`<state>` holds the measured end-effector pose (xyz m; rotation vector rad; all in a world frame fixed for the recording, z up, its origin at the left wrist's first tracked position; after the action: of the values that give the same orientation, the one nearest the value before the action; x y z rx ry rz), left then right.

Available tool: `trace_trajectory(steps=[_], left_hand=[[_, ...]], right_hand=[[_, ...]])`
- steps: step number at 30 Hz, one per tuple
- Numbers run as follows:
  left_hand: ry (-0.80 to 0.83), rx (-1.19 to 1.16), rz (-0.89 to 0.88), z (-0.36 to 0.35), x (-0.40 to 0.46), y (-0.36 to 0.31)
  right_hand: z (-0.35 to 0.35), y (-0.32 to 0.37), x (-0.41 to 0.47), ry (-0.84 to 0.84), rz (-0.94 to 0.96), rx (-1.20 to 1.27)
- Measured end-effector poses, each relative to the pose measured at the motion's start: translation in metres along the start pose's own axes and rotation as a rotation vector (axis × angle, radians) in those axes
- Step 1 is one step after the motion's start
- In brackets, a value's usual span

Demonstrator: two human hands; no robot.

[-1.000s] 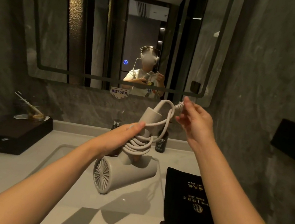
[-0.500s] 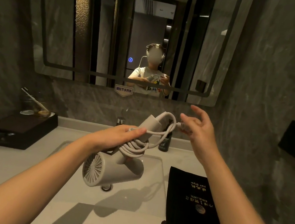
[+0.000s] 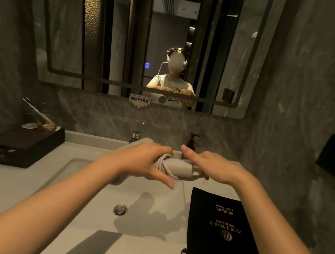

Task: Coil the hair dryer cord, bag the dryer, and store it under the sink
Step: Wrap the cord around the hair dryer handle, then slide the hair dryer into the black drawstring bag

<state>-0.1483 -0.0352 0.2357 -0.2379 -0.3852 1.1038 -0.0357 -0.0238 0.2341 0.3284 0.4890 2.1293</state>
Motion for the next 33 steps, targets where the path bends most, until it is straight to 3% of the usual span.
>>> trace_trajectory(steps=[6,16,18,20,22,25,27,33], left_hand=[[-0.081,0.136,-0.113,0.002,0.000,-0.014],[-0.094,0.218,-0.066,0.010,0.007,-0.014],[-0.254,0.288,-0.048,0.031,0.005,-0.009],[-0.530,0.309,0.077,0.058,0.000,0.011],[-0.613,0.030,0.356,0.067,-0.006,0.053],[-0.279,-0.580,0.604,0.024,0.004,0.088],[-0.175,-0.736,0.587,0.008,0.008,0.079],[-0.265,-0.749,0.384,-0.006,0.025,0.037]], right_hand=[[-0.032,0.002,-0.001,0.151,0.074,0.033],[-0.020,-0.014,-0.010,-0.195,0.149,0.213],[-0.016,-0.023,-0.015,-0.242,0.129,0.198],[-0.010,-0.031,-0.022,-0.303,0.096,0.185],[-0.004,-0.034,-0.029,-0.356,0.066,0.190],[0.001,-0.037,-0.039,-0.407,0.024,0.113],[-0.002,-0.042,-0.047,-0.388,-0.016,0.080],[-0.026,-0.057,-0.076,-0.213,-0.192,0.144]])
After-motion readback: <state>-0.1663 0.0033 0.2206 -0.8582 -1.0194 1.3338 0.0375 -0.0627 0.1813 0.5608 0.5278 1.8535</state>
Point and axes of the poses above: each hand's wrist, its own x-axis towards the middle knuckle, its own z-axis out of the back of the hand, y = z × x, the point moved 10 cm from there along x, towards the middle knuckle, and after that the axes turned 10 degrees about z, right-handed, at the moved point
